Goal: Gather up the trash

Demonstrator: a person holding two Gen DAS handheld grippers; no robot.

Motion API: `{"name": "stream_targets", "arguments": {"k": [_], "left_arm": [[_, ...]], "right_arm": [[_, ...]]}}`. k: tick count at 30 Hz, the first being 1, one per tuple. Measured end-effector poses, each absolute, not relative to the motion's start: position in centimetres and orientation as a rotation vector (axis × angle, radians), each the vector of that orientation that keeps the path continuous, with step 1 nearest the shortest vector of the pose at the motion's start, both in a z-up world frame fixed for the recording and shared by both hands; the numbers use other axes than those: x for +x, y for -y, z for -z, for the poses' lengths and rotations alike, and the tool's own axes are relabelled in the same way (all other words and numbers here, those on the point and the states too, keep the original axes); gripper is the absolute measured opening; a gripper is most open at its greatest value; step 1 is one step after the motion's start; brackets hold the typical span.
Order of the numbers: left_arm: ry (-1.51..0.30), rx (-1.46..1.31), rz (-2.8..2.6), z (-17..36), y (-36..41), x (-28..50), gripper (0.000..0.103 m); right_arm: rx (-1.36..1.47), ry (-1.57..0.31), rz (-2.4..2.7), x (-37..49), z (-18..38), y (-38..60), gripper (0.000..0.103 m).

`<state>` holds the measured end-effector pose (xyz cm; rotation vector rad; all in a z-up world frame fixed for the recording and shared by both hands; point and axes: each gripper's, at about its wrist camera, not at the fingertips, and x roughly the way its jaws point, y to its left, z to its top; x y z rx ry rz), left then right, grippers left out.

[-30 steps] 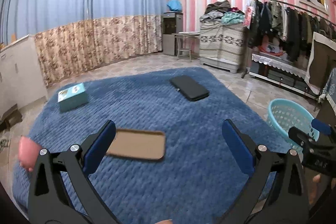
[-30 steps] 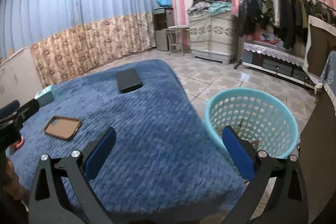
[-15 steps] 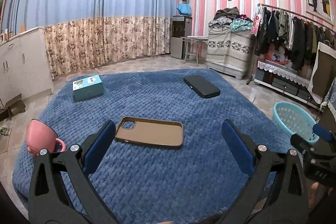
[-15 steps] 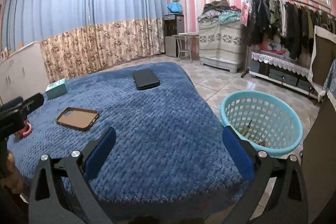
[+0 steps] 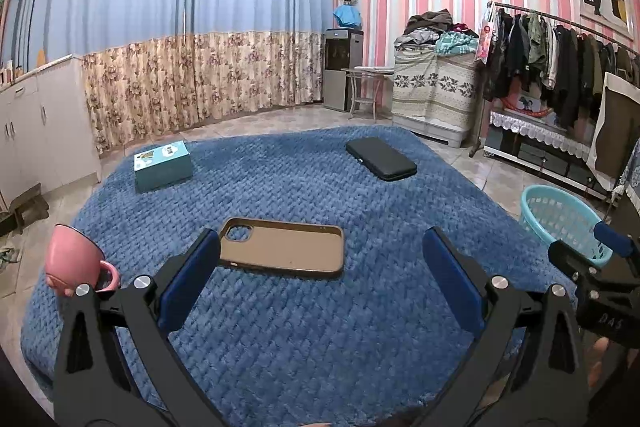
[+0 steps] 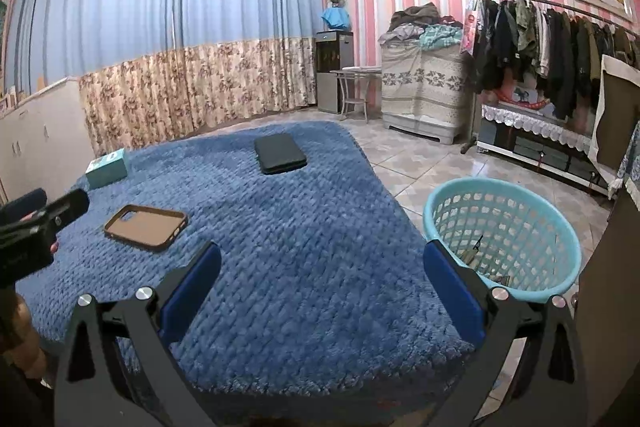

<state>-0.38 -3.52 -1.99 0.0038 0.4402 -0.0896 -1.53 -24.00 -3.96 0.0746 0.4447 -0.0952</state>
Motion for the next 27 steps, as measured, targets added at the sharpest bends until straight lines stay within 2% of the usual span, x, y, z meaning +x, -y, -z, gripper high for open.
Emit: {"name": "stream_targets", "arguments": {"k": [27], "left_arm": [[-0.392,0.005,0.118,2.6,4.0,-1.7,0.098]], "right_arm": [[0.041,-0.366,0.116,-2.4,2.8,23.8,0.099]]}}
